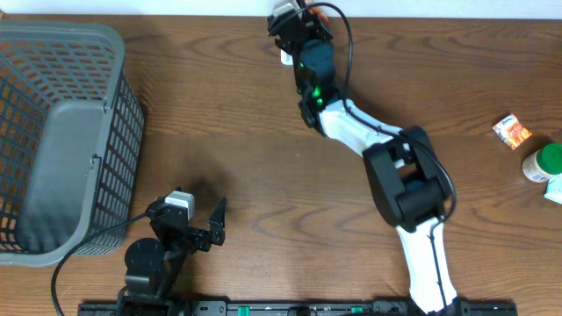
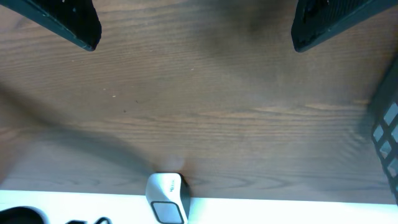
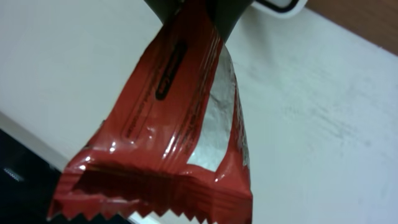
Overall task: Scan the item barcode
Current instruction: 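Carry the TOP bar to the white scanner and hold it there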
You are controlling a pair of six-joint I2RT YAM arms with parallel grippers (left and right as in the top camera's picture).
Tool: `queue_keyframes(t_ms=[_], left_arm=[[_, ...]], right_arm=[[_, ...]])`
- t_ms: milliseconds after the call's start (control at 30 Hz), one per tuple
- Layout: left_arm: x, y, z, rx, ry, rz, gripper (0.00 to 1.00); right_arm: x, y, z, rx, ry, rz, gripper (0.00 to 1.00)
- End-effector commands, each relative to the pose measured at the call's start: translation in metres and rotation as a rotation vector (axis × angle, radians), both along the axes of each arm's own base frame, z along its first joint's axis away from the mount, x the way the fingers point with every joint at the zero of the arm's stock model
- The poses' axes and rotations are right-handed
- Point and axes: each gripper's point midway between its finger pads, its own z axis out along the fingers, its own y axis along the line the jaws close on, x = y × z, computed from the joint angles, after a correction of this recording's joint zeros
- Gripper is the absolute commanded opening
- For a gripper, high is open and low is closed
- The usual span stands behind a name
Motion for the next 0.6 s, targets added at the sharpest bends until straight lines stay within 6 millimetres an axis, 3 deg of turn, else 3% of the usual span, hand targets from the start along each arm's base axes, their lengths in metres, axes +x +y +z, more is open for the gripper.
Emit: queue_keyframes(t_ms=[0,133,200,433,567], left_arm=[[-0.002,-0.001,-0.012,-0.003,0.036,-0.006,0.98],[-0.002,-0.001,-0.012,-0.003,0.036,-0.006,0.98],[-0.002,-0.001,-0.012,-0.003,0.036,-0.006,0.98],[-0.002,-0.001,-0.012,-0.003,0.036,-0.006,0.98],[-0.002,-0.001,-0.012,-0.003,0.036,-0.005,0.98]], right_arm=[[0.024,0.003,0.003,-0.005,-0.051,0.017,0.01],[0.048,0.012,-0.033,-0.058,-0.006,0.010,0.01],[0.057,0.018,-0.066,-0.086,0.048,0.016,0.01],[0.048,0.041,-0.129,-0.185,0.233,0.051,0.01],[0.041,0.048,-0.146,-0.222,0.298,0.056,0.01]])
